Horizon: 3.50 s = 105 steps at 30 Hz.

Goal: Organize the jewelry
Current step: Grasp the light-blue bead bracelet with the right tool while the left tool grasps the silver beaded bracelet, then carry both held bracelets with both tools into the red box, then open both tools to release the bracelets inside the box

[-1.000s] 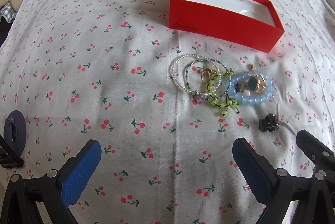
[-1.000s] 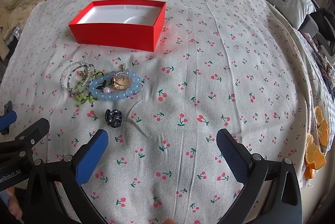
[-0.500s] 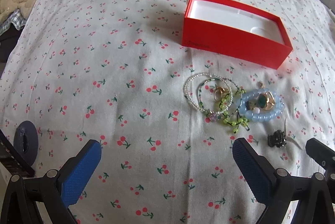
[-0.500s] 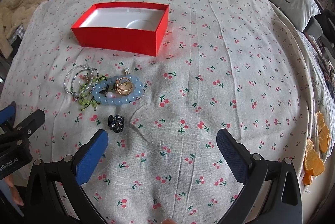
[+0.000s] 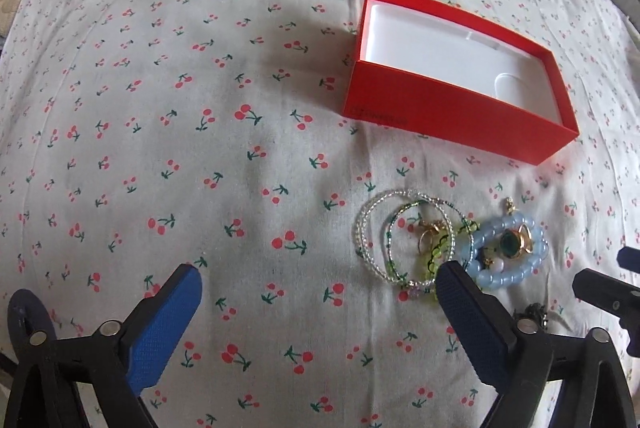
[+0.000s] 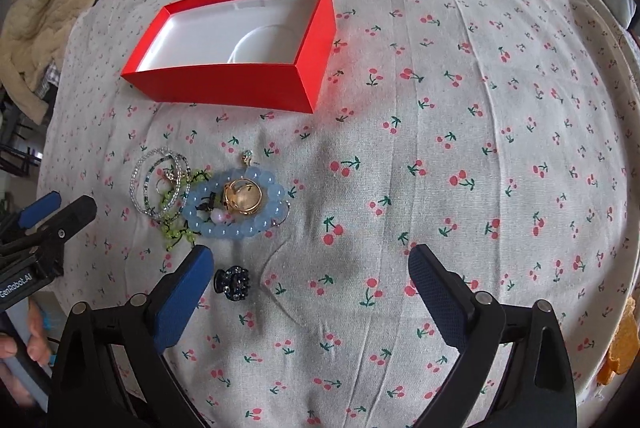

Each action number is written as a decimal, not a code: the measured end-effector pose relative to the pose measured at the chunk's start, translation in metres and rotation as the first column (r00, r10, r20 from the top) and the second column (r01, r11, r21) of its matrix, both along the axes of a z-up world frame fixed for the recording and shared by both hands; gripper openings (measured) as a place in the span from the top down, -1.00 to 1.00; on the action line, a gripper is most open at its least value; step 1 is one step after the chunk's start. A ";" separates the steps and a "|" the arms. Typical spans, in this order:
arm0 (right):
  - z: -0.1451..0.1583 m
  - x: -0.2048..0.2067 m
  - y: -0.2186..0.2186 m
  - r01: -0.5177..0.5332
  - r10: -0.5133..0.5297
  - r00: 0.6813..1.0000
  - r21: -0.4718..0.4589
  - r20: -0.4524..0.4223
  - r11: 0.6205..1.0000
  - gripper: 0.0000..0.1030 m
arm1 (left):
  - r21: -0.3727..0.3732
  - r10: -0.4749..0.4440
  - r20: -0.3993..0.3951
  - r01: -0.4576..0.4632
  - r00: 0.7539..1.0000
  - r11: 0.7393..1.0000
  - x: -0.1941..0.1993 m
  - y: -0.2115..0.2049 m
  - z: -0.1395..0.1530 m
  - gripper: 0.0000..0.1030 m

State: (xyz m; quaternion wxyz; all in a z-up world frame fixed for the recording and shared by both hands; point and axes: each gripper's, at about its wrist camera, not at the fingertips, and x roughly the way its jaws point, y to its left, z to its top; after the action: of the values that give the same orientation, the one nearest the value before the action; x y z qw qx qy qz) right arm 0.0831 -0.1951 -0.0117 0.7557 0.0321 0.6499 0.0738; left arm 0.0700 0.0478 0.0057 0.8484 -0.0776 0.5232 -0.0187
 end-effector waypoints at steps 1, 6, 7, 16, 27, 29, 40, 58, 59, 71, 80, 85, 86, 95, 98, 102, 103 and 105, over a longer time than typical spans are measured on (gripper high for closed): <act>-0.003 0.004 -0.002 0.012 -0.012 1.000 0.021 -0.012 1.000 -0.65 | -0.030 -0.001 -0.001 0.001 1.000 1.000 0.004 0.002 -0.004 -0.65; -0.018 0.021 -0.004 0.055 -0.049 0.997 0.100 -0.054 0.993 0.02 | -0.155 -0.019 -0.028 0.015 0.999 0.988 0.020 0.004 -0.018 -0.04; -0.020 0.024 -0.004 0.060 -0.054 0.997 0.103 -0.059 0.993 0.18 | -0.169 -0.025 -0.032 0.020 0.999 0.985 0.023 0.002 -0.020 0.06; -0.030 0.042 0.006 0.040 -0.033 0.998 0.128 -0.055 0.991 0.52 | -0.146 -0.028 -0.066 0.018 0.997 0.989 0.050 -0.002 -0.037 0.45; -0.043 0.053 0.036 -0.066 0.071 0.996 0.081 -0.057 0.994 0.66 | -0.081 -0.086 -0.078 0.079 0.993 0.994 0.064 -0.021 -0.044 0.60; -0.044 0.052 0.043 -0.094 0.096 0.994 0.053 -0.048 0.994 0.75 | -0.058 -0.102 -0.077 0.098 0.992 0.993 0.065 -0.026 -0.044 0.61; -0.020 0.047 0.052 -0.100 0.099 0.995 0.075 0.016 0.992 0.76 | -0.041 -0.126 -0.069 0.123 0.990 0.992 0.061 -0.044 -0.039 1.00; 0.070 0.028 0.054 -0.089 0.042 0.974 0.206 0.222 0.974 0.76 | -0.114 -0.085 0.164 0.104 0.983 0.988 0.040 -0.042 0.046 1.00; 0.075 0.029 0.054 -0.078 0.028 0.970 0.201 0.240 0.976 0.76 | -0.122 -0.074 0.182 0.098 0.981 0.988 0.042 -0.041 0.050 1.00; 0.103 0.066 0.054 0.037 -0.090 0.910 0.137 0.404 0.990 0.76 | -0.329 0.004 0.291 0.096 0.957 0.940 0.093 -0.044 0.059 1.00; 0.078 0.091 0.066 0.021 -0.100 0.922 0.211 0.374 0.977 0.76 | -0.291 0.090 0.168 -0.038 0.982 0.956 0.115 -0.024 0.014 1.00; 0.054 0.100 0.053 0.078 -0.122 0.936 0.143 0.331 0.987 0.76 | -0.240 0.103 0.157 -0.063 0.982 0.969 0.118 -0.018 0.007 1.00; 0.050 0.101 0.049 0.087 -0.126 0.937 0.131 0.326 0.988 0.76 | -0.235 0.104 0.155 -0.065 0.983 0.970 0.118 -0.017 0.005 1.00; 0.034 0.102 0.029 0.098 -0.124 0.946 0.099 0.299 0.990 0.73 | -0.128 0.032 0.172 -0.010 0.985 0.992 0.119 -0.031 0.007 0.89; 0.042 0.098 0.026 0.092 -0.115 0.945 0.087 0.308 0.992 0.62 | -0.094 0.006 0.188 0.012 0.982 0.995 0.111 -0.034 0.017 0.35; 0.053 0.087 0.023 0.078 -0.098 0.945 0.078 0.312 0.994 0.43 | -0.044 -0.026 0.190 0.035 0.981 0.998 0.098 -0.036 0.027 0.12; 0.055 0.083 0.023 0.072 -0.091 0.945 0.071 0.313 0.995 0.37 | -0.034 -0.033 0.190 0.040 0.981 0.999 0.093 -0.036 0.028 0.03; 0.059 0.077 0.025 0.056 -0.071 0.946 0.056 0.315 0.997 0.22 | -0.008 -0.044 0.181 0.047 0.983 0.999 0.085 -0.035 0.031 -0.14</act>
State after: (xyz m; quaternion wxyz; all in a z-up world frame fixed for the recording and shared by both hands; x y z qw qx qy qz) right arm 0.1597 -0.1699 0.0476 0.8512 0.0583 0.5170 0.0688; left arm 0.1553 0.0127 0.0365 0.8913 -0.0687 0.4456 -0.0481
